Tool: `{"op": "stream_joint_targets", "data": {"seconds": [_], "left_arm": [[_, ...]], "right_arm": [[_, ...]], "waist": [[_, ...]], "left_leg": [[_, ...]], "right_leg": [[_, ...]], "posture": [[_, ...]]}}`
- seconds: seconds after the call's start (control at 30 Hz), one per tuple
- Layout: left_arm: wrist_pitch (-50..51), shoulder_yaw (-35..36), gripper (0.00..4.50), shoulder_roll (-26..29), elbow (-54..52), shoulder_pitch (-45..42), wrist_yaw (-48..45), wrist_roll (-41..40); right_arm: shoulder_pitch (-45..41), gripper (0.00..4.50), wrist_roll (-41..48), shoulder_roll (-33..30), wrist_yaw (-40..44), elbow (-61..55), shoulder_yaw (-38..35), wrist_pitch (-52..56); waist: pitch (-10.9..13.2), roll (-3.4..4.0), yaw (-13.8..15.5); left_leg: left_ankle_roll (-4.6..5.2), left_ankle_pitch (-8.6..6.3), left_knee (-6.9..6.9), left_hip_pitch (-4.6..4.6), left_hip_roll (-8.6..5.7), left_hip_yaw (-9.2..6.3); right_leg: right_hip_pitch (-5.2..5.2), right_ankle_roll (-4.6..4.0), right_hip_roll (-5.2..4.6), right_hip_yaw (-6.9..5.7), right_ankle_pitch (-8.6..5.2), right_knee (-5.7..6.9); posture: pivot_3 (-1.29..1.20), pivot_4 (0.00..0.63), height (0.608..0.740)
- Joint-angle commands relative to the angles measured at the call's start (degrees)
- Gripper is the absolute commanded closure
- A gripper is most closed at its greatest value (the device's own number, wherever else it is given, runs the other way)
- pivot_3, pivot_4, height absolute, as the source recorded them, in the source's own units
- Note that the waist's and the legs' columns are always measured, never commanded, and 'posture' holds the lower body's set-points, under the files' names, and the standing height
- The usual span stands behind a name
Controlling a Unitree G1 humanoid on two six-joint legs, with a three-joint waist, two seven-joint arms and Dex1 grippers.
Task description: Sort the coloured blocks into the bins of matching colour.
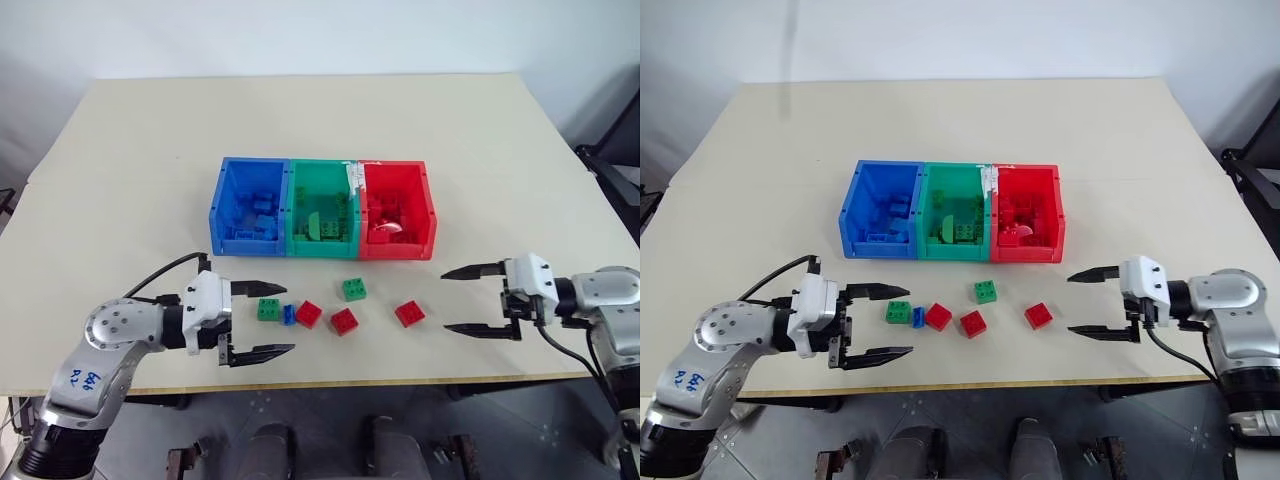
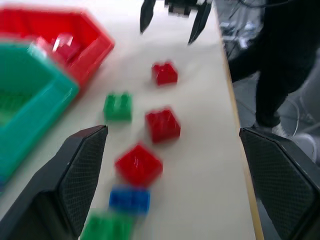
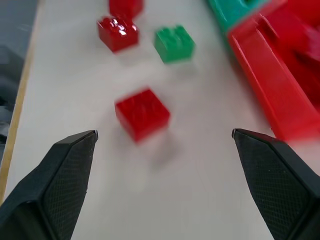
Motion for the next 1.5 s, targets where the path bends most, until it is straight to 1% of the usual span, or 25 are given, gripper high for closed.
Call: {"op": "stream_joint_targets", "data": {"seconds": [0.03,0.13,0.23,0.27,0.4,0.47,0.5,0.57,0.63,0.7,0.77,0.87,0.93,0.97,1.03,1.1,1.13,1.2,1.33,1.47,1.5], "left_arm": [[-1.02,3.07,0.02,1.23,-1.41,2.62,-0.57,-1.09],[-1.42,4.34,0.02,1.44,-2.68,5.35,0.10,-0.65],[-1.17,5.16,0.00,1.19,-4.10,6.90,1.22,-0.84],[-1.20,5.39,0.00,1.16,-4.37,7.26,1.57,-0.81],[-1.05,6.30,0.00,0.82,-5.09,8.29,2.83,-1.09],[-0.78,6.78,0.00,0.41,-5.47,8.78,3.70,-1.47],[-0.75,7.14,0.00,0.15,-5.56,9.09,4.21,-1.54],[-0.57,8.22,0.00,-0.44,-5.61,9.98,5.27,-1.97],[-0.18,10.70,0.00,-1.27,-4.62,10.74,6.70,-2.91],[-0.02,13.63,0.00,-2.26,-2.74,10.78,8.42,-3.90],[-0.40,16.14,0.00,-2.91,-0.86,11.24,9.15,-4.27],[-1.17,17.62,0.00,-3.07,0.55,12.26,9.21,-3.29],[-1.58,18.45,0.00,-3.23,1.01,13.55,8.95,-3.09],[-1.53,18.97,0.00,-3.31,0.88,14.35,8.90,-3.38],[-1.47,19.50,0.00,-3.31,0.67,15.18,8.90,-3.80],[-1.48,19.73,0.00,-3.16,0.54,15.50,8.91,-3.84],[-1.42,19.84,0.00,-3.08,0.42,15.65,8.98,-3.86],[-1.25,20.13,0.00,-2.90,0.33,15.81,8.97,-4.09],[-0.82,20.31,0.00,-2.65,0.17,15.55,8.92,-4.24],[-0.38,17.82,0.00,-2.02,-0.58,13.46,7.92,-4.16],[-1.13,16.74,0.00,-2.05,-0.75,12.44,7.43,-3.73]], "right_arm": [[-3.22,0.00,-1.60,1.84,4.84,1.49,3.79,-0.36],[-6.81,0.00,-4.32,3.56,5.16,7.15,8.92,-4.21],[-8.78,0.57,-5.12,4.16,5.16,11.53,11.62,-7.27],[-9.27,0.82,-5.51,4.18,5.16,12.86,12.19,-8.53],[-9.88,2.17,-3.89,3.64,5.16,14.52,13.38,-10.22],[-9.79,2.83,-2.74,3.31,5.16,13.99,12.48,-10.05],[-9.77,3.04,-1.89,3.39,5.16,13.24,11.34,-8.77],[-9.90,3.02,1.15,3.65,3.40,10.22,8.60,-3.26],[-10.89,3.02,4.45,4.47,-2.56,6.36,5.15,4.47],[-12.22,3.02,6.75,6.12,-8.33,4.06,1.74,9.85],[-14.42,3.02,5.25,8.32,-14.57,5.25,-0.69,10.52],[-17.12,3.02,2.53,11.01,-20.65,8.07,-2.98,8.72],[-20.05,3.02,-0.97,12.25,-23.74,11.62,-2.61,5.87],[-22.24,3.02,-1.66,13.79,-26.43,13.49,-2.89,6.21],[-24.81,3.02,-2.48,15.69,-29.28,15.69,-3.22,7.92],[-25.64,2.30,-3.20,16.31,-29.58,16.21,-2.91,9.41],[-25.81,2.07,-3.46,16.40,-29.17,16.25,-2.83,9.21],[-25.63,1.36,-2.80,16.31,-28.31,15.38,-3.59,9.49],[-23.59,0.01,-0.54,14.79,-23.36,12.04,-4.77,10.31],[-17.67,0.01,2.64,10.57,-15.75,5.93,-6.11,11.87],[-15.44,0.01,4.59,9.47,-13.95,3.42,-7.13,13.44]], "waist": [[0.00,0.00,0.32],[0.00,-0.01,0.36],[0.01,0.01,0.62],[0.01,0.01,0.69],[0.01,0.00,0.60],[0.01,0.01,0.44],[0.01,0.00,0.44],[0.01,0.01,0.41],[0.03,0.04,0.29],[0.03,0.04,0.18],[0.02,0.04,-0.15],[0.03,0.04,-0.17],[0.03,0.04,-0.03],[0.03,0.04,-0.08],[0.03,0.05,-0.28],[0.03,0.05,-0.18],[0.03,0.05,-0.09],[0.03,0.05,-0.05],[0.04,0.06,-0.19],[0.04,0.05,0.12],[0.04,0.05,0.11]], "left_leg": [[0.00,0.00,0.02,-0.04,-0.01,-0.06],[0.01,-0.01,0.07,-0.05,-0.04,-0.06],[0.00,-0.01,0.05,-0.05,-0.04,-0.07],[0.00,-0.01,0.05,-0.05,-0.04,-0.08],[-0.01,-0.02,0.06,-0.03,-0.02,-0.05],[-0.02,-0.01,0.06,-0.02,-0.02,-0.05],[-0.02,-0.02,0.07,-0.03,-0.02,-0.04],[-0.02,-0.02,0.07,-0.03,-0.02,-0.05],[-0.02,-0.02,0.06,-0.04,-0.01,-0.05],[-0.04,-0.02,0.05,-0.04,0.02,-0.09],[-0.06,-0.03,0.07,-0.02,0.02,-0.07],[-0.07,-0.03,0.04,-0.01,0.01,-0.05],[-0.06,-0.05,0.03,-0.04,0.00,-0.03],[-0.05,-0.06,0.03,-0.06,-0.04,-0.04],[-0.04,-0.07,0.02,-0.07,-0.03,0.02],[-0.04,-0.07,-0.01,-0.08,0.00,0.01],[-0.04,-0.07,-0.02,-0.08,0.00,0.01],[-0.04,-0.07,-0.02,-0.10,-0.02,-0.01],[-0.03,-0.07,-0.03,-0.10,-0.02,0.01],[-0.02,-0.08,-0.03,-0.11,-0.02,0.00],[-0.01,-0.09,-0.02,-0.12,-0.04,0.00]], "right_leg": [[0.00,0.00,0.00,-0.01,0.00,0.00],[0.01,0.01,-0.02,0.00,0.01,0.00],[0.00,0.01,-0.01,-0.01,0.01,0.01],[0.00,0.01,-0.01,-0.01,0.01,0.00],[0.00,0.01,0.00,0.00,0.01,0.01],[0.01,0.01,0.00,0.00,0.01,0.02],[0.01,0.01,0.00,0.00,0.01,0.02],[0.00,0.01,0.00,0.00,0.01,0.02],[0.00,0.01,0.00,0.00,0.01,0.02],[0.00,0.01,0.00,-0.04,0.00,0.03],[0.00,0.00,0.00,-0.03,0.00,0.06],[-0.02,-0.01,0.01,-0.03,0.00,0.06],[-0.04,-0.01,0.00,-0.02,0.00,0.05],[-0.05,-0.01,-0.02,-0.01,0.00,0.04],[-0.09,-0.01,-0.02,0.02,0.00,0.03],[-0.13,-0.02,0.00,0.00,0.00,0.05],[-0.14,-0.03,-0.01,0.00,-0.01,0.06],[-0.14,-0.03,-0.01,0.00,-0.01,0.05],[-0.14,-0.03,-0.01,0.00,-0.01,0.05],[-0.13,-0.03,-0.01,-0.01,-0.01,0.04],[-0.12,-0.03,-0.02,0.00,-0.01,0.04]], "posture": [[0.00,0.150,0.740],[0.00,0.150,0.740],[0.00,0.150,0.740],[0.00,0.150,0.740],[0.00,0.150,0.740],[0.00,0.150,0.740],[0.00,0.150,0.740],[0.00,0.150,0.740],[0.00,0.150,0.740],[0.00,0.150,0.740],[0.00,0.150,0.740],[0.00,0.150,0.740],[0.00,0.150,0.740],[0.00,0.150,0.740],[0.00,0.150,0.740],[0.00,0.150,0.740],[0.00,0.150,0.740],[0.00,0.150,0.740],[0.00,0.150,0.740],[0.00,0.150,0.740],[0.00,0.150,0.740]]}}
